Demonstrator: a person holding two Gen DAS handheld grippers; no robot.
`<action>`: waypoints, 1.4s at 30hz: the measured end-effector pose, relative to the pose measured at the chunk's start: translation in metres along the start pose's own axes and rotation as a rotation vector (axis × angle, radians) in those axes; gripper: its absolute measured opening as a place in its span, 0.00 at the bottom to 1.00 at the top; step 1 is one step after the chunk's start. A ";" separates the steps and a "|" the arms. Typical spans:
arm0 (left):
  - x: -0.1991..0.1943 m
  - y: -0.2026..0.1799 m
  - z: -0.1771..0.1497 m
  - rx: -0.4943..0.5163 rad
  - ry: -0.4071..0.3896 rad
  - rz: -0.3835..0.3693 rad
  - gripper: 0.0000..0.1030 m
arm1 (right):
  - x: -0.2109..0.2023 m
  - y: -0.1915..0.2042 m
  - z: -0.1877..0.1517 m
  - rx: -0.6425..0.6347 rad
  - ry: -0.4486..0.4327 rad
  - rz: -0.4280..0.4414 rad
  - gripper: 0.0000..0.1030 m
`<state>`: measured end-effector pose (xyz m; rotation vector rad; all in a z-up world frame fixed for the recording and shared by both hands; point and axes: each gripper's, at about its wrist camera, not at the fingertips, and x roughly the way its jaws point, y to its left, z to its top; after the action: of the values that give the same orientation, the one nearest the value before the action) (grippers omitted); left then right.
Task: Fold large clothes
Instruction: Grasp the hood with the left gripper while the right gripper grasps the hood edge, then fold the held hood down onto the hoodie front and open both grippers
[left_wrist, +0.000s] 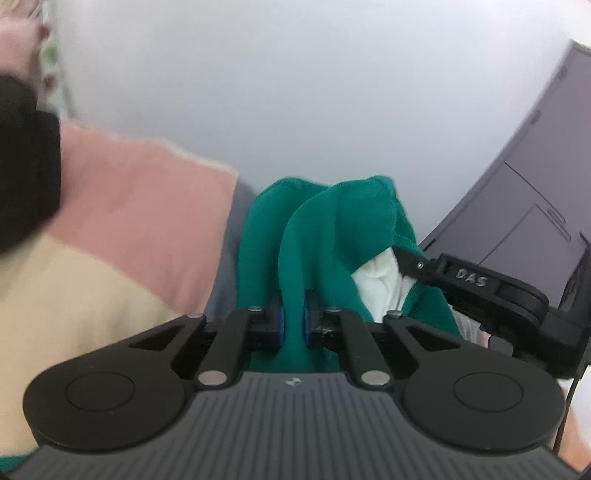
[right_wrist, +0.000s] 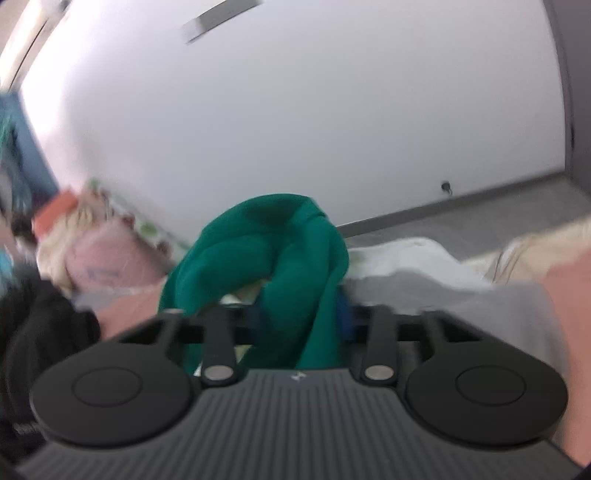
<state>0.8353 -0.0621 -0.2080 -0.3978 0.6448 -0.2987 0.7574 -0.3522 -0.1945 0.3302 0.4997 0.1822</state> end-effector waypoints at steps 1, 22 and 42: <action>-0.005 -0.002 0.002 0.000 -0.001 -0.003 0.09 | -0.004 0.002 0.002 -0.015 0.002 -0.003 0.16; -0.291 -0.067 -0.072 0.227 -0.082 -0.103 0.08 | -0.343 0.113 -0.054 -0.325 -0.342 0.072 0.13; -0.396 -0.051 -0.232 0.102 0.034 -0.068 0.48 | -0.432 0.118 -0.182 -0.106 0.152 -0.137 0.47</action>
<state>0.3799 -0.0151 -0.1481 -0.3174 0.6473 -0.4020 0.2837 -0.3025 -0.1141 0.1788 0.6580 0.1001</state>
